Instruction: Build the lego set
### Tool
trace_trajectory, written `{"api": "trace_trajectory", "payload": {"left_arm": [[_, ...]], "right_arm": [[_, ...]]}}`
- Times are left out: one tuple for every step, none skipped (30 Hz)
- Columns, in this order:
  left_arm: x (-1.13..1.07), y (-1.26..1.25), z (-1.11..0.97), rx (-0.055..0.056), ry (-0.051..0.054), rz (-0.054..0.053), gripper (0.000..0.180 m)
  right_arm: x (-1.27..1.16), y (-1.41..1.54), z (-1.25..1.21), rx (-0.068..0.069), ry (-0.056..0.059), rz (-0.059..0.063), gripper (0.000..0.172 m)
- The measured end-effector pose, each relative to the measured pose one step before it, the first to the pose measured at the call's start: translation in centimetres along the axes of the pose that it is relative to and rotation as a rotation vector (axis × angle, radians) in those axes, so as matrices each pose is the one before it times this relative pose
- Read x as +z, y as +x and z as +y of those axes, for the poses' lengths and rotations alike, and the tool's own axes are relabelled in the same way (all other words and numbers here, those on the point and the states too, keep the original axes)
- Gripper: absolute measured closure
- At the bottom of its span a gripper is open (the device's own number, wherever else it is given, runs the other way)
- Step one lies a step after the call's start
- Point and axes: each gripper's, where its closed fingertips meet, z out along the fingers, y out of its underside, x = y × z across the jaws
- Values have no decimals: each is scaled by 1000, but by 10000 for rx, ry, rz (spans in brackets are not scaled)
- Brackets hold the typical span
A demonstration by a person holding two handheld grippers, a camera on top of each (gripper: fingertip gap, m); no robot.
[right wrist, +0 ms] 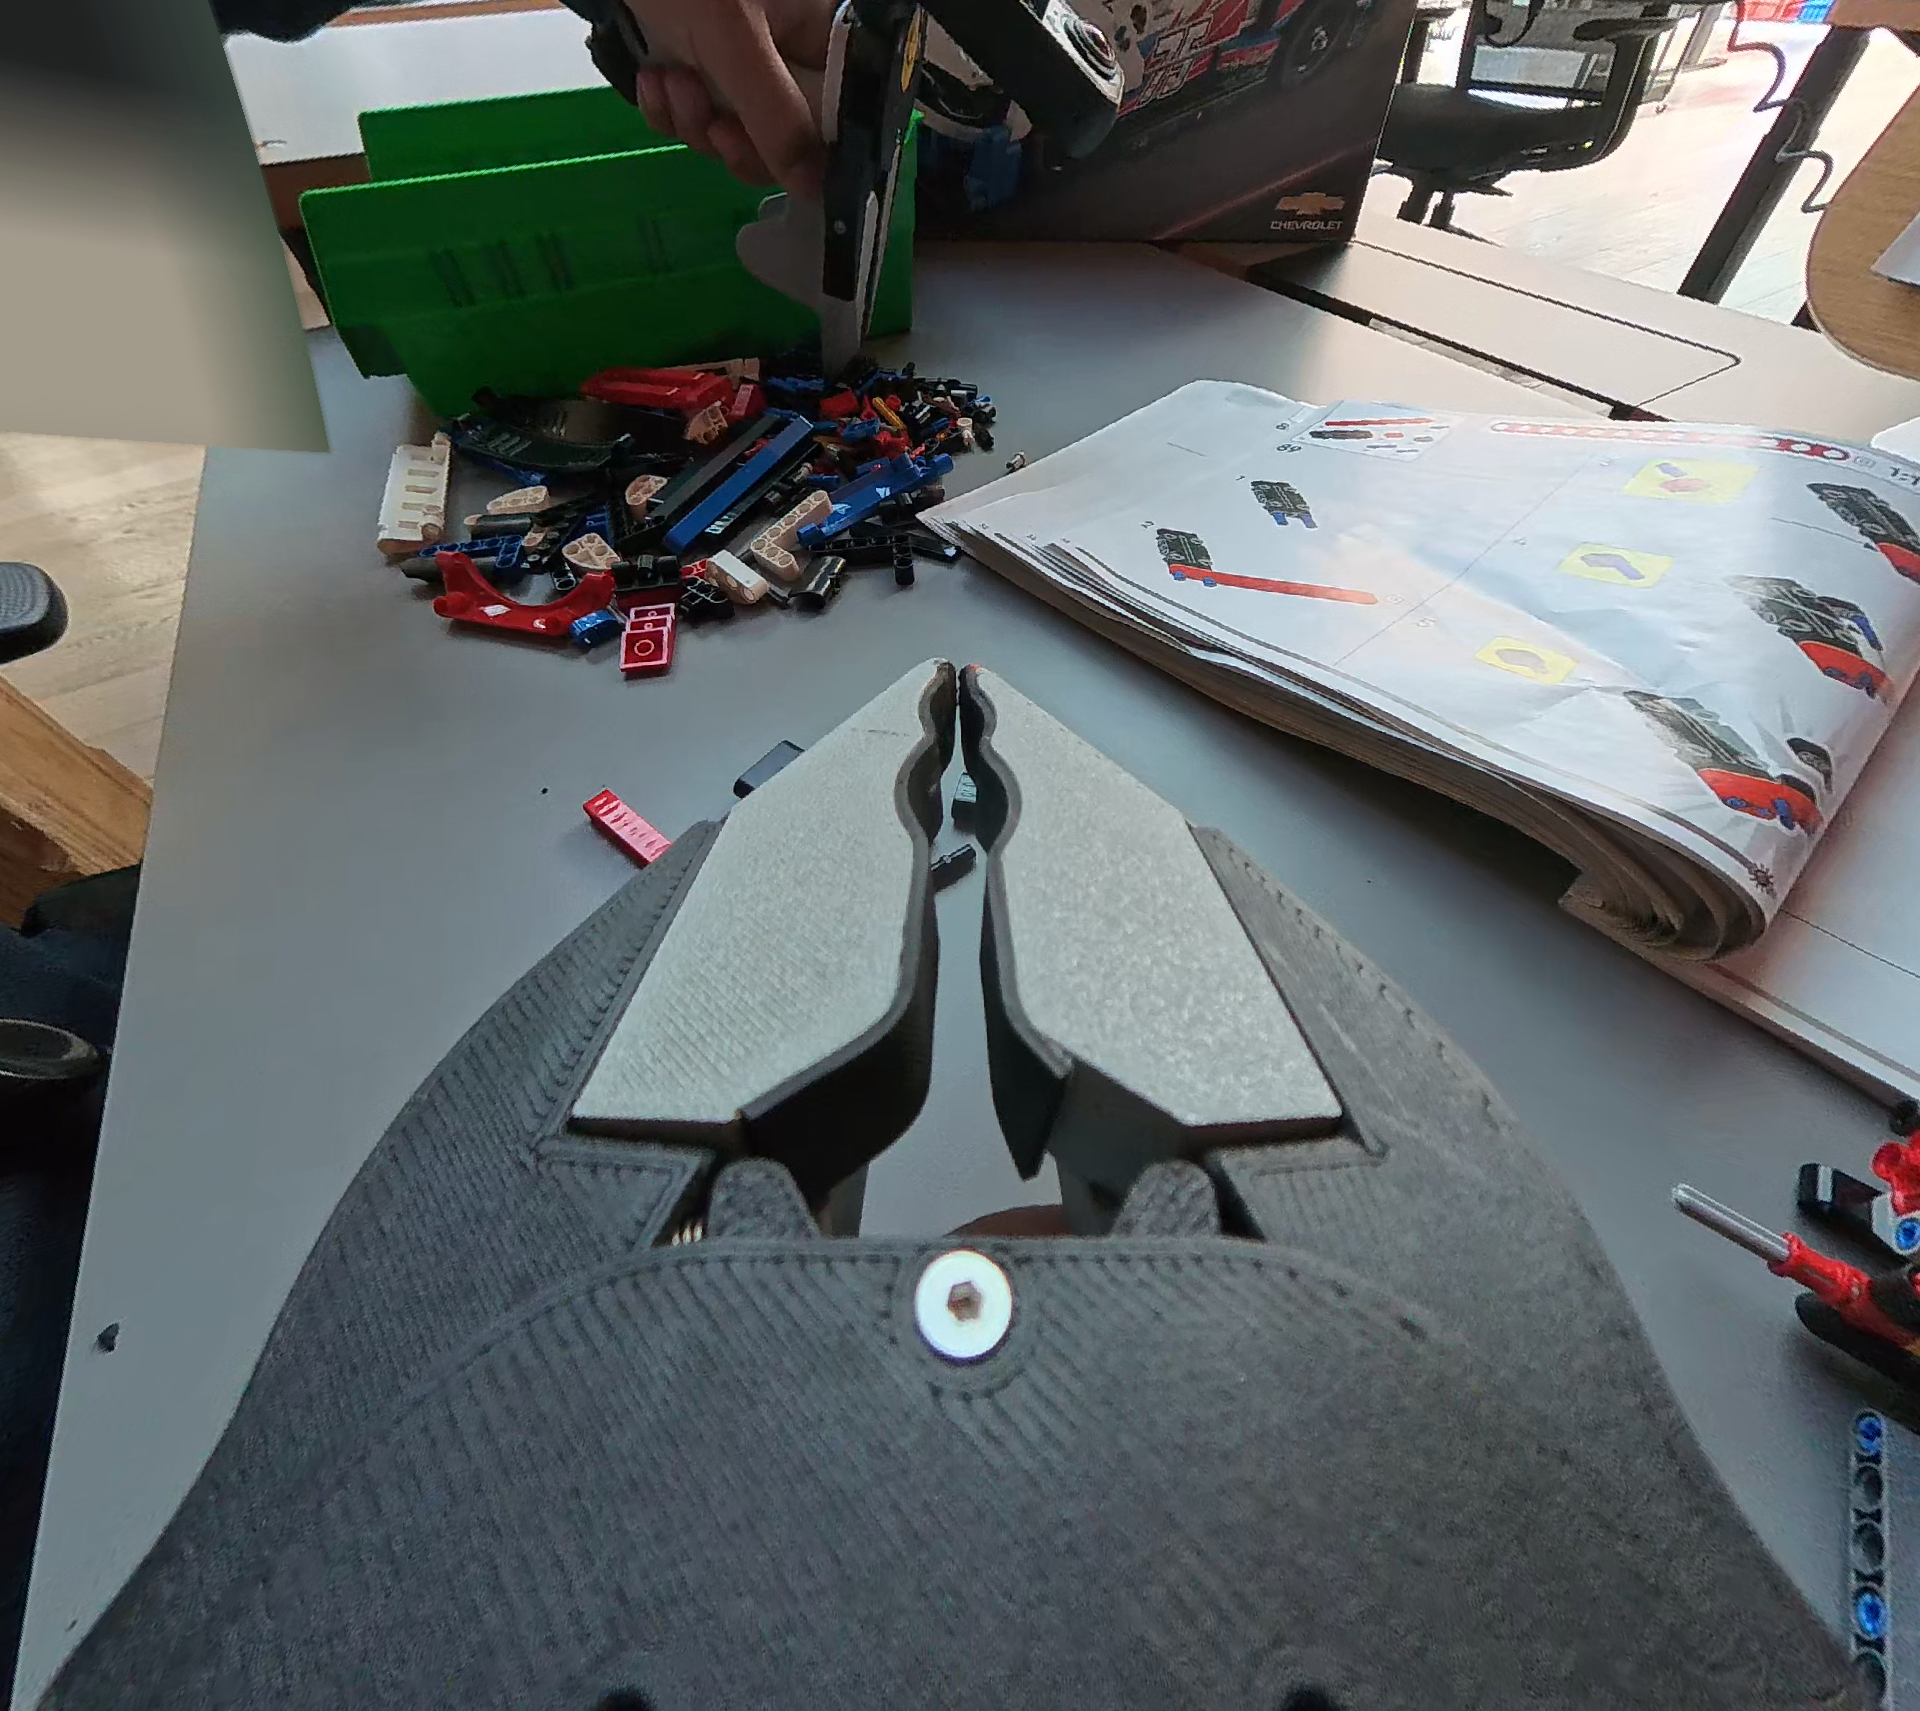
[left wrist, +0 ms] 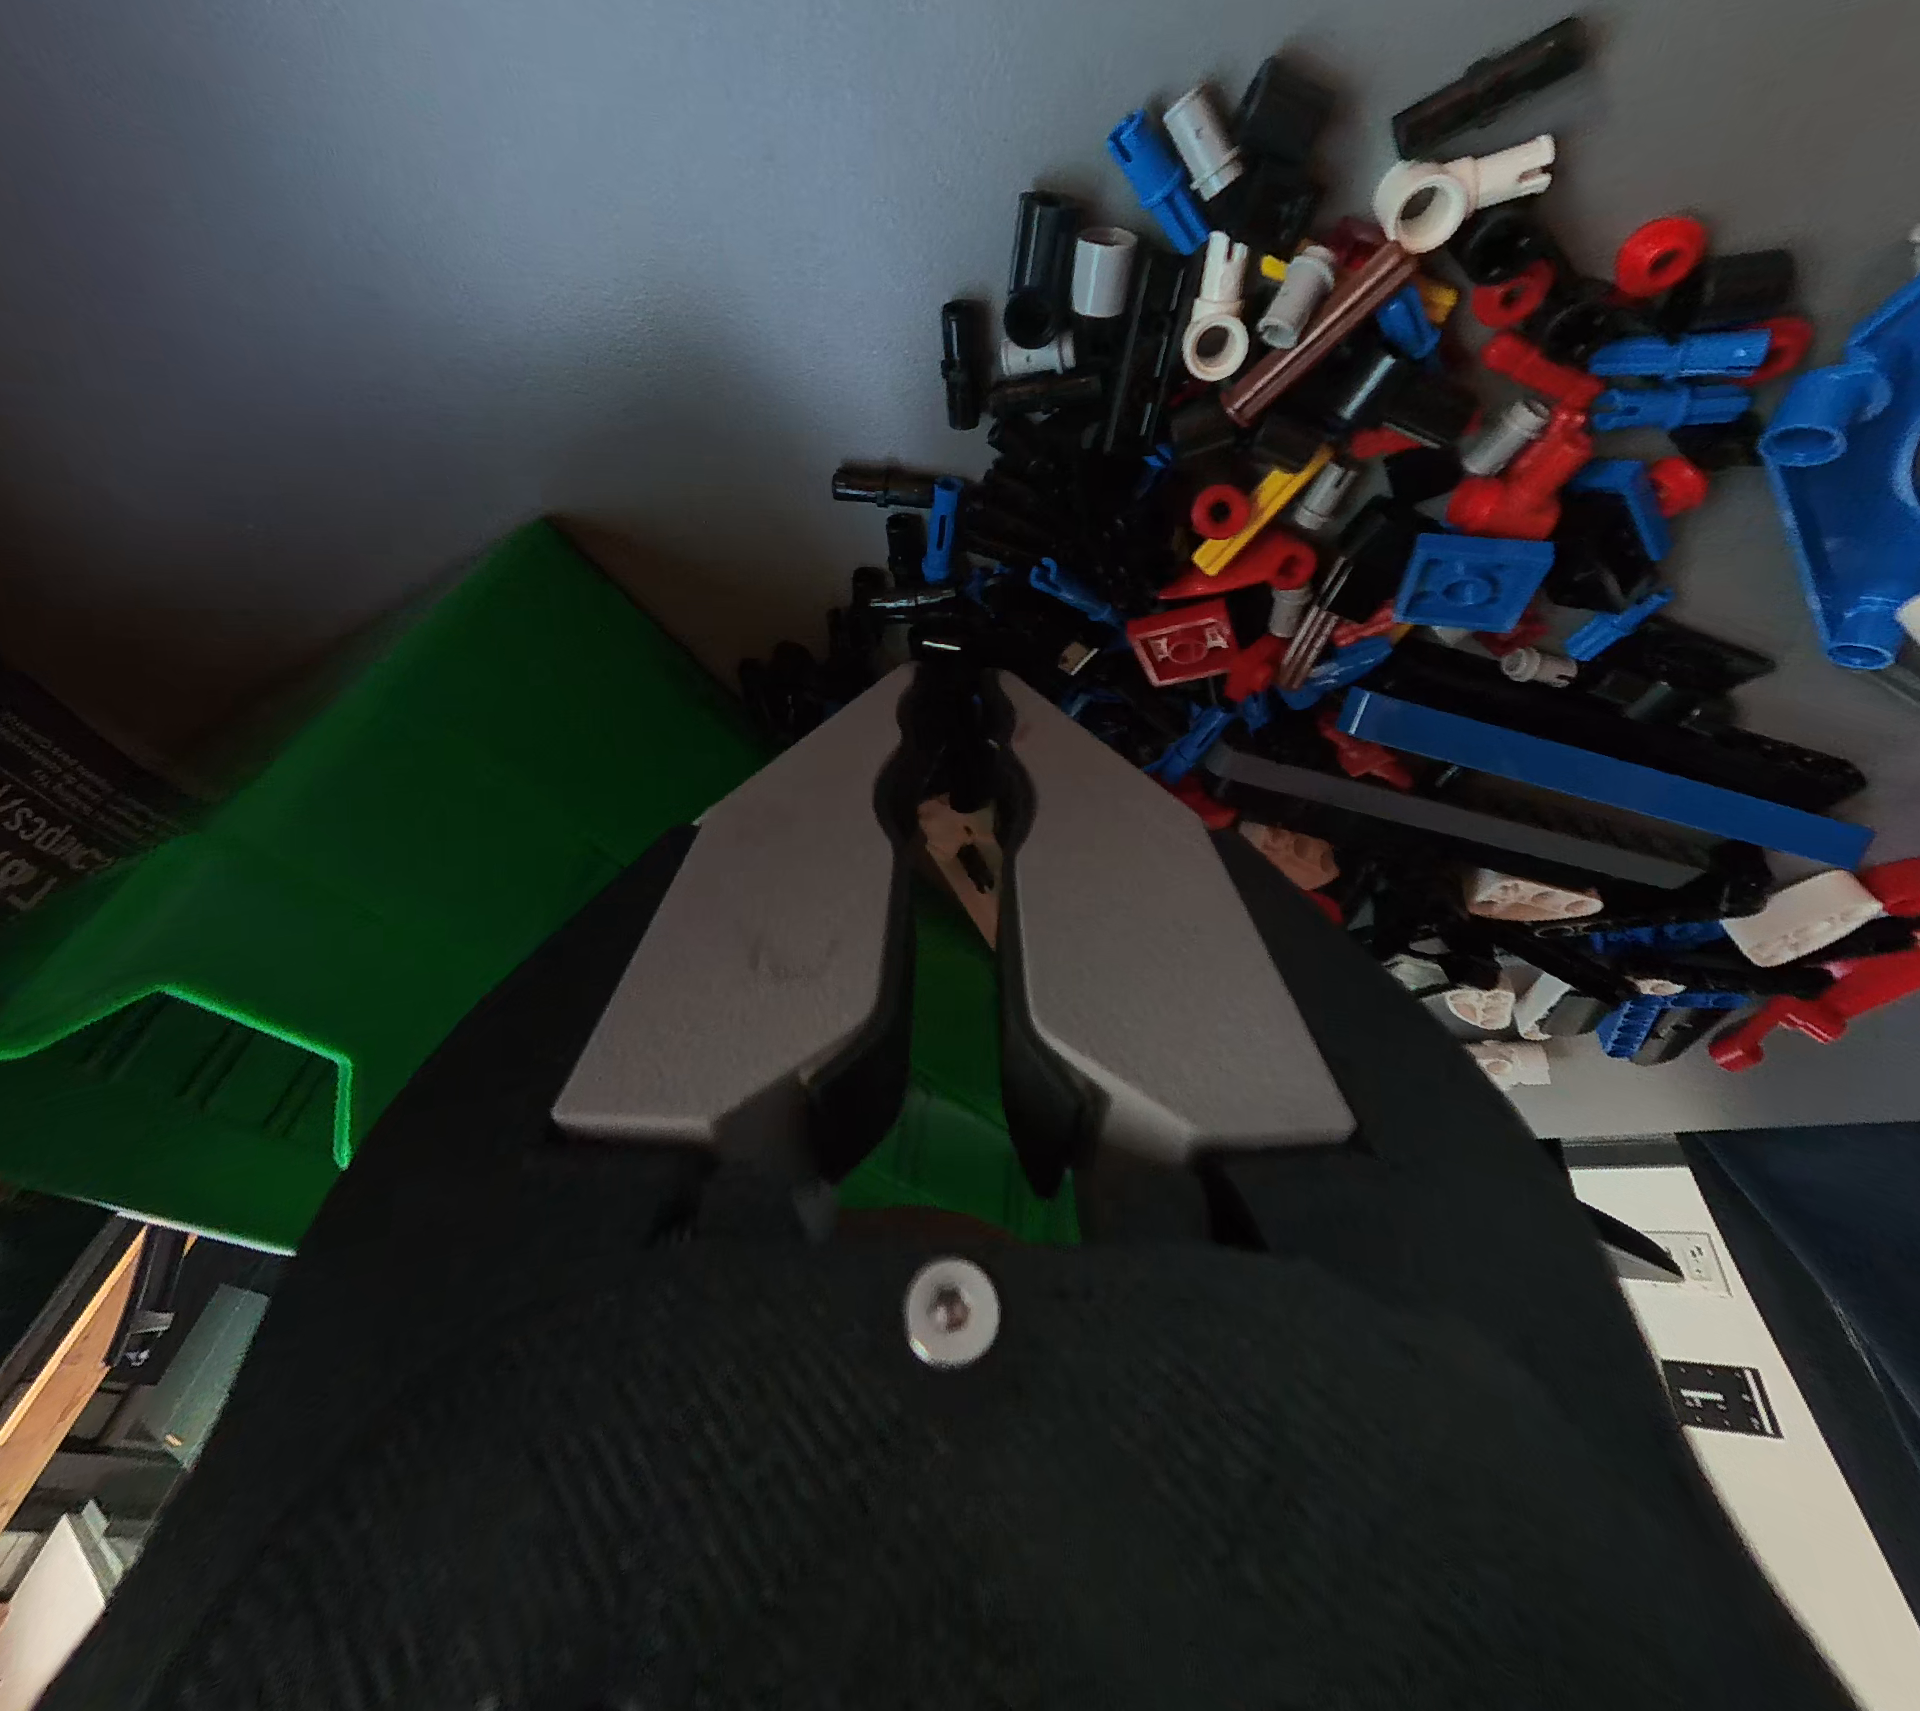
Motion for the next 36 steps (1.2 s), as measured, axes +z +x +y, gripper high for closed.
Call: {"api": "trace_trajectory", "payload": {"left_arm": [[10, -23, 1, 1, 7, -11, 173], [17, -30, 6, 13, 6, -25, 173], [7, -30, -3, 13, 12, -38, 173], [48, -16, 6, 2, 7, -26, 174], [38, 37, -20, -10, 14, 10, 172], [-4, -27, -65, -9, 44, -33, 171], [29, -54, 2, 12, -6, -60, 171], [69, 28, 39, 46, -23, -2, 172], [44, 27, 53, 29, -25, 6, 171], [-25, 49, 39, 10, -3, 32, 172], [-99, 33, -10, -3, 34, 38, 173], [-133, 14, -48, -9, 67, 37, 173], [-169, -53, -31, -25, 64, -1, 174], [-170, -65, 6, -14, 43, 0, 174], [-165, -50, 13, -5, 40, -1, 174], [-160, -79, 8, -18, 44, -21, 174], [-130, -26, 35, -15, 29, 4, 174], [-118, -4, 60, -3, 19, 7, 174], [-91, -17, 41, 0, 24, -18, 174], [-96, 5, 18, 0, 39, -22, 174], [-113, 70, 24, 10, 39, 1, 174], [-149, 108, 12, 24, 55, 5, 174], [-230, 112, -39, 27, 95, -12, 174], [-312, 151, -105, 7, 146, -7, 174], [-413, 246, -153, -1, 191, 16, 174], [-494, 402, -210, 33, 216, 18, 174], [-586, 558, -226, 103, 231, -18, 174], [-669, 785, -270, 198, 248, -20, 175], [-751, 1078, -355, 274, 283, 9, 174], [-806, 1326, -489, 333, 322, 47, 174], [-781, 1555, -662, 361, 383, 111, 174], [-651, 1765, -796, 360, 406, 208, 174], [-407, 1914, -830, 392, 348, 293, 174], [-134, 1810, -840, 412, 286, 286, 174], [114, 1514, -938, 337, 254, 208, 174], [333, 1326, -998, 227, 223, 225, 174]], "right_arm": [[-9, -7, -13, 3, 4, -3, 172], [2, -8, -5, 2, 4, -5, 172], [0, 2, 0, -2, 0, 1, 172], [7, -3, 3, -3, -3, 4, 172], [-11, -6, -9, -3, 2, 2, 172], [-6, 7, -6, -2, 6, 3, 172], [-8, 9, -16, -3, 6, 6, 172], [2, 1, -3, 3, 2, 2, 172], [-10, 6, 2, 5, 0, -1, 172], [11, -1, 9, 4, -1, 1, 172], [-2, -5, 5, 1, -3, -3, 172], [16, -5, 3, -3, -6, -5, 172], [6, -19, 6, -7, -5, -3, 172], [10, -12, -1, -10, 0, 1, 172], [1, -7, -2, -5, 2, 0, 172], [-2, -7, 5, 2, -4, -4, 172], [9, 5, 0, 2, -2, -2, 172], [-7, -5, -3, -2, 4, 2, 172], [0, 6, 0, -3, 0, 3, 172], [5, 1, 7, -2, -6, 0, 172], [6, -5, 5, -6, -5, 1, 172], [10, -4, 12, -11, -2, 6, 172], [-2, 13, 3, -12, -2, 10, 172], [18, 14, 14, -7, -6, 13, 172], [17, 43, 43, 1, -14, 16, 172], [22, 56, 50, 11, -21, 17, 172], [5, 47, 35, 21, -14, 8, 172], [-20, 51, -13, 26, 12, 6, 172], [-38, 53, -71, 24, 38, 14, 172], [-54, 63, -89, 29, 46, 17, 172], [-47, 78, -72, 41, 38, 11, 172], [-32, 65, -40, 47, 25, 5, 172], [-25, 54, -37, 48, 21, -2, 172], [-22, 32, -27, 44, 22, -6, 172], [-18, 34, -18, 28, 15, 2, 172], [-8, 43, -2, 6, 2, 12, 172]]}}
